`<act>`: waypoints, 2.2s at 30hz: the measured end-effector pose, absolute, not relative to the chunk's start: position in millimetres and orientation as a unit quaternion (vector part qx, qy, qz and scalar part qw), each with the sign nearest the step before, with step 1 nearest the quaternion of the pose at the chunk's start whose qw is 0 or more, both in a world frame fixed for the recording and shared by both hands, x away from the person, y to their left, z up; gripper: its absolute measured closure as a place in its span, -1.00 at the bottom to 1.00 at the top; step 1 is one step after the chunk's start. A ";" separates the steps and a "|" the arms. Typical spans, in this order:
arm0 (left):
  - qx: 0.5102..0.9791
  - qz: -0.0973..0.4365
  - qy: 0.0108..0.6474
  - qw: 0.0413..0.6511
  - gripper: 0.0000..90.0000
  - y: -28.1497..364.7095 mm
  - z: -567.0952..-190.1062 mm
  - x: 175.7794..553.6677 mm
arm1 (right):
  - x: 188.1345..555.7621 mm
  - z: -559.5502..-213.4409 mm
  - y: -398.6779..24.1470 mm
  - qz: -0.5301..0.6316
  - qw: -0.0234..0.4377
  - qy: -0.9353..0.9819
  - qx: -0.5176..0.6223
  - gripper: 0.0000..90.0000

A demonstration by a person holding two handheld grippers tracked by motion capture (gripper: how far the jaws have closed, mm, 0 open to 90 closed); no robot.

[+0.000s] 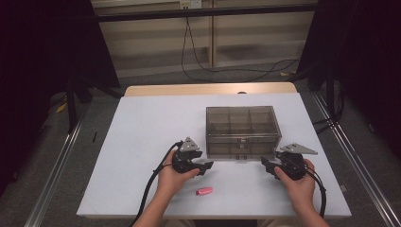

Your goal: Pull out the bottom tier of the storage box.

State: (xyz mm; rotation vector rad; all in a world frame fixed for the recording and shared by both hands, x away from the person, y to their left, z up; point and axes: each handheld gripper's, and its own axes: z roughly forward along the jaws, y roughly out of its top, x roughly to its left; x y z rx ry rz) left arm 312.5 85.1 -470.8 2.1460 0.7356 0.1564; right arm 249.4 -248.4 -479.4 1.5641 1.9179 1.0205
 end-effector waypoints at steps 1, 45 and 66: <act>0.855 0.064 0.295 0.422 -0.07 83.8 -471.0 312.3 | 249.4 -479.4 -248.6 0.370 0.231 0.697 0.569 -0.12; 0.867 0.078 0.299 0.391 0.61 73.8 -469.1 308.1 | 234.4 -481.3 -253.5 0.358 0.243 0.706 0.561 0.31; 0.870 0.073 0.297 0.388 0.66 77.4 -467.0 303.0 | 226.2 -480.8 -253.4 0.363 0.236 0.713 0.552 0.30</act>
